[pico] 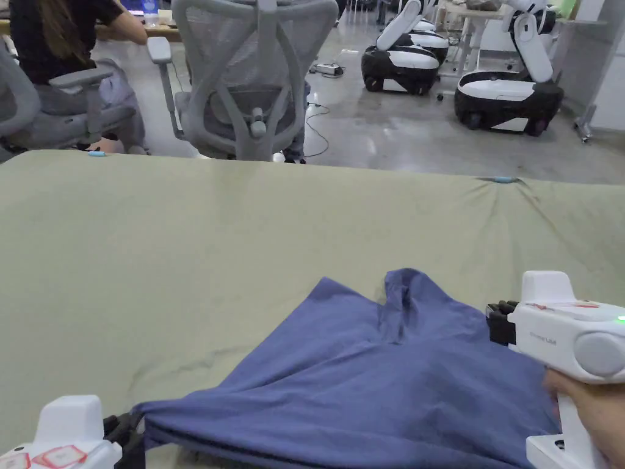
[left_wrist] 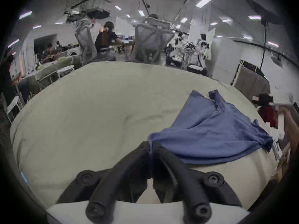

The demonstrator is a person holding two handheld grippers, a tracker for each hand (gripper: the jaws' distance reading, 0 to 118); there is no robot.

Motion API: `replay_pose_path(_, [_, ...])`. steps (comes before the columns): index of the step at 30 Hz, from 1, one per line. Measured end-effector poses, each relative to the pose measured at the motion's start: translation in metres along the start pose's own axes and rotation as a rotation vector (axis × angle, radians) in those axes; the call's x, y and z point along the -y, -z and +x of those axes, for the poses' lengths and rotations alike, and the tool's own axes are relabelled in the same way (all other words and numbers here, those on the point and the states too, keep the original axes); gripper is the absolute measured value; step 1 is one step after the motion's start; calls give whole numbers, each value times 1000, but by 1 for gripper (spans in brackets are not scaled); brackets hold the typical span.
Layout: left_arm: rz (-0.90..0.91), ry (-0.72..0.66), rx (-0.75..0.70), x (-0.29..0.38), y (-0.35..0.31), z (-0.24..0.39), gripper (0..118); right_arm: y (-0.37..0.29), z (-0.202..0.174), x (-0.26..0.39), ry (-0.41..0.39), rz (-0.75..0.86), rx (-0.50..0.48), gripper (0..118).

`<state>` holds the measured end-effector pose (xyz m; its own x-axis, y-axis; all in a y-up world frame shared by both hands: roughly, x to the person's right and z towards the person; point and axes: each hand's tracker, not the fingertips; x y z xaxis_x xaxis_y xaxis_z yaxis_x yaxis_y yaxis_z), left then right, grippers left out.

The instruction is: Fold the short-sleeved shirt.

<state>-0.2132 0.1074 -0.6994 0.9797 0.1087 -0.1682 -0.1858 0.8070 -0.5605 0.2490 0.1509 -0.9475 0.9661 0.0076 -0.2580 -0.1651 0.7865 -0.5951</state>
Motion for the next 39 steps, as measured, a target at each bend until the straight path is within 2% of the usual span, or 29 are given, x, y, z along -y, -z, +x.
replay_pose_path(3, [-2, 27, -15, 7, 5, -1, 1, 60, 23, -13, 17, -111, -38, 1])
replay_pose_path(4, [-15, 42, -17, 8, 7, -1, 1, 79, 26, -15, -1, -140, -40, 22])
replay_pose_path(6, [-30, 53, -18, 10, 11, -3, 1, 113, 31, -18, -57, -180, -15, 105])
replay_pose_path(7, [-39, 56, -14, 10, 13, -4, 1, 126, 33, -15, -52, -207, -3, 117])
replay_pose_path(9, [-52, 74, -14, 11, 16, -6, 1, 141, 36, -16, -26, -190, -31, 95])
replay_pose_path(10, [-52, 75, -15, 11, 18, -7, 1, 149, 35, -14, -1, -239, -12, 93])
replay_pose_path(11, [-61, 72, -8, 10, 20, -9, 1, 157, 35, -11, -17, -276, -2, 94])
replay_pose_path(13, [-62, 68, -12, 9, 23, -10, 1, 165, 29, -3, -40, -366, -16, 75])
replay_pose_path(14, [-65, 71, -14, 9, 25, -11, 1, 155, 27, -4, -23, -312, -25, 55])
replay_pose_path(15, [-71, 69, -16, 8, 26, -12, 1, 147, 28, -7, -2, -288, -36, 9])
replay_pose_path(16, [-72, 63, -15, 7, 26, -13, 1, 139, 27, -9, 33, -272, -77, 1])
replay_pose_path(17, [-69, 59, -9, 6, 25, -11, 1, 129, 27, -12, 57, -267, -127, 1])
replay_pose_path(21, [-64, 75, -10, -3, 27, -7, 1, 71, 15, -29, -46, -145, -60, 1])
replay_pose_path(24, [-54, 77, -5, -15, 27, -3, 1, 17, 8, -39, -50, -58, -65, 2])
replay_pose_path(30, [15, 135, -23, -73, 27, 16, 1, -83, -6, -62, -194, 145, 61, 2])
replay_pose_path(34, [92, 154, -37, -132, 22, 32, 1, -135, -3, -80, -220, 282, 165, 2])
replay_pose_path(39, [213, 199, -111, -211, 6, 54, 1, -178, 18, -115, -192, 417, 248, 2])
